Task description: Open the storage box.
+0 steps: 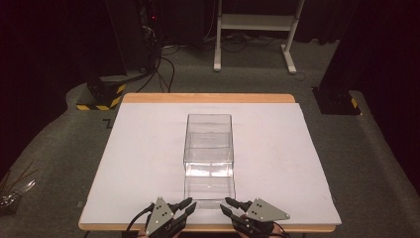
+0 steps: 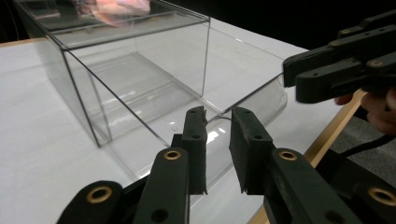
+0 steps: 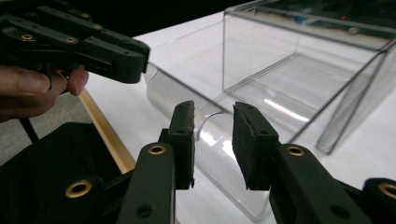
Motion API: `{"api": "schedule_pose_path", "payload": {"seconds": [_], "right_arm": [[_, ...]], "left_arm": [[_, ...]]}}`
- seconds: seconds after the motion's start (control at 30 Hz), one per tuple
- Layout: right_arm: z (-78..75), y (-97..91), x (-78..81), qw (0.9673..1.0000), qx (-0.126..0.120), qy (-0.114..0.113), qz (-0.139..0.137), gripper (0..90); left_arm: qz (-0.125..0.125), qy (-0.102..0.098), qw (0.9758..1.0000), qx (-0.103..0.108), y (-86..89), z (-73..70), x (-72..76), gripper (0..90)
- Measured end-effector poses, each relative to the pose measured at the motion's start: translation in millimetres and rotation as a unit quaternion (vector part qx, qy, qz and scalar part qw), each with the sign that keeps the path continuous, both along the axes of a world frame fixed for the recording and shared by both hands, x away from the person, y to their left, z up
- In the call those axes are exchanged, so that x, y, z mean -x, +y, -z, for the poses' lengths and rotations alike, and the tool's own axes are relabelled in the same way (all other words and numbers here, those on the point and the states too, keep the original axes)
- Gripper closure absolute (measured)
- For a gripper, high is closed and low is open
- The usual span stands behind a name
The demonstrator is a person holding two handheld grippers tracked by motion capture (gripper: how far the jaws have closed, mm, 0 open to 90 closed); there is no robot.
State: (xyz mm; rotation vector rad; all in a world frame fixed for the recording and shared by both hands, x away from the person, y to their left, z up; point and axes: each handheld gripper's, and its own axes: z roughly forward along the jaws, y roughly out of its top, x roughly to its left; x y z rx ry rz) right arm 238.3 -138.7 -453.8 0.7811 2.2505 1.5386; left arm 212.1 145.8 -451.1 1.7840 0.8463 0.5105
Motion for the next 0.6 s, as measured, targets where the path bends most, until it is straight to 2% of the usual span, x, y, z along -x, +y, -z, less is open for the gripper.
{"api": "schedule_pose_path", "payload": {"seconds": [0.2, 0.23, 0.4, 0.47, 0.5, 0.6], "right_arm": [[-7.3, -12.3, -0.6, 0.9997, -0.013, -0.006, 0.021, 68.8], [-9.0, -15.8, -1.1, 0.9995, -0.016, -0.009, 0.025, 68.6], [-12.0, -23.0, -2.7, 0.999, -0.017, -0.014, 0.04, 66.6], [-12.0, -26.0, -4.3, 0.9985, -0.017, -0.013, 0.05, 63.8], [-11.1, -28.4, -6.4, 0.998, -0.017, -0.01, 0.059, 59.5], [-9.8, -29.8, -8.3, 0.9974, -0.015, -0.006, 0.07, 55.2]], "left_arm": [[-0.013, -0.014, 0.9998, 0.001, 6.8, -6.6, 1.2, 74.7], [-0.018, -0.019, 0.9997, 0.001, 12.0, -9.0, 0.6, 74.2], [-0.039, -0.022, 0.999, 0.008, 21.4, -11.9, -2.5, 71.2], [-0.053, -0.026, 0.9982, 0.013, 26.2, -12.9, -4.2, 67.8], [-0.063, -0.025, 0.9976, 0.014, 30.7, -12.9, -6.6, 63.6], [-0.07, -0.018, 0.9973, 0.012, 34.7, -11.6, -10.0, 59.2]]}}
